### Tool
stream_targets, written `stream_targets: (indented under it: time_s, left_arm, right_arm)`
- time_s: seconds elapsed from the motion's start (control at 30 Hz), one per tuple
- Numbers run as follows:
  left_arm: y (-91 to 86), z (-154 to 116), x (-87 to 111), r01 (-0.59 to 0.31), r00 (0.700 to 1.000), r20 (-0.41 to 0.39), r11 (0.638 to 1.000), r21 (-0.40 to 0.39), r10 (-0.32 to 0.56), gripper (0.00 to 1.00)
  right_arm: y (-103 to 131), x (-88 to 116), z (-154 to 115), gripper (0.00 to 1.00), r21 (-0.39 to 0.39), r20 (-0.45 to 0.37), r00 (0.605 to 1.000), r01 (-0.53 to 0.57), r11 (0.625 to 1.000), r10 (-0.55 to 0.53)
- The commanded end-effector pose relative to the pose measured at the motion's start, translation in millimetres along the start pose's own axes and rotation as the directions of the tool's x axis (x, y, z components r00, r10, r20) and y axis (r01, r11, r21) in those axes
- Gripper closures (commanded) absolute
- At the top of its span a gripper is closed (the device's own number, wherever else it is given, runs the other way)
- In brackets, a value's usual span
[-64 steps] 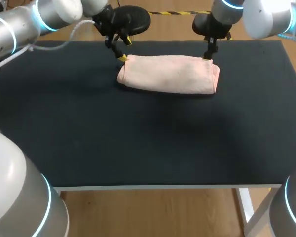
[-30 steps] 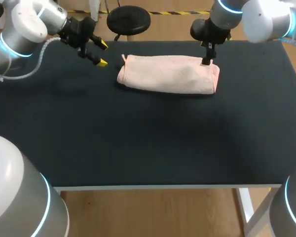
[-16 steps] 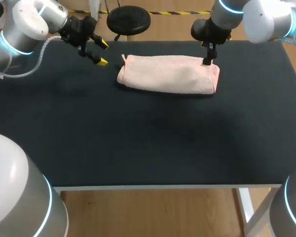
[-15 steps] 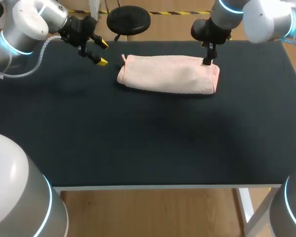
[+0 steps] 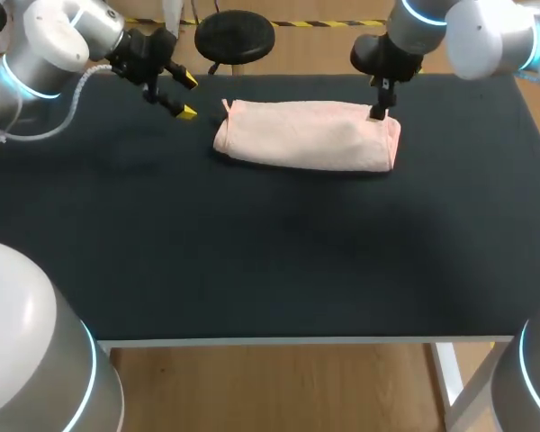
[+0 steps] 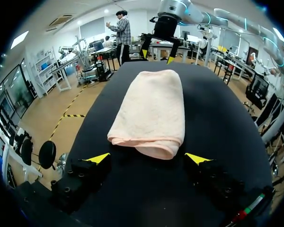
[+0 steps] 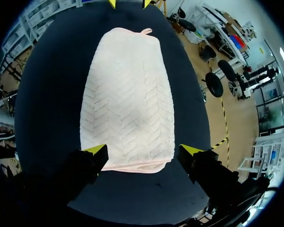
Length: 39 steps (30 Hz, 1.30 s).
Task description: Fold the towel
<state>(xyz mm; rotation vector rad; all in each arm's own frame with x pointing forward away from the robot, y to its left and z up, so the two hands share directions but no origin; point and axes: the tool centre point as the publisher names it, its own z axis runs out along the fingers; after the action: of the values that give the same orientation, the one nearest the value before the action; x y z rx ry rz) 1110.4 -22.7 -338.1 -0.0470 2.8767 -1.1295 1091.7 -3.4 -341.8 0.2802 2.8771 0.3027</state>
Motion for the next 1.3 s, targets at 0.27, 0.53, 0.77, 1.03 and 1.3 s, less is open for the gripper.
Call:
stream_targets:
  time_s: [0.27, 0.53, 0.77, 1.03, 1.3]
  left_arm:
    - [1.0, 1.1, -0.5, -0.001, 1.0, 0.001, 1.0, 0.003, 0.001, 0.0]
    - [1.0, 1.1, -0.5, -0.001, 1.0, 0.001, 1.0, 0.003, 0.001, 0.0]
    - [1.0, 1.1, -0.5, -0.001, 1.0, 0.001, 1.0, 0.003, 0.001, 0.0]
    - [1.0, 1.1, -0.5, -0.001, 1.0, 0.001, 1.0, 0.003, 0.001, 0.0]
    - [1.0, 1.1, -0.5, -0.001, 1.0, 0.001, 1.0, 0.003, 0.001, 0.0]
  right_arm:
    - [-37.0, -12.4, -21.1, 0.0, -0.575, -0.288, 0.589, -0.737, 0.356, 0.755]
    - [-57.9, 2.2, -42.4, 0.0, -0.471, -0.519, 0.26, -0.882, -0.019, 0.814]
    - [-58.0, 8.0, -37.5, 0.0, -0.391, -0.535, 0.314, -0.915, 0.099, 0.785]
    - [-58.0, 8.0, -37.5, 0.0, -0.391, -0.535, 0.314, -0.915, 0.099, 0.785]
    - [-40.7, 14.6, -20.3, 0.0, -0.139, -0.745, -0.01, -0.976, -0.17, 0.667]
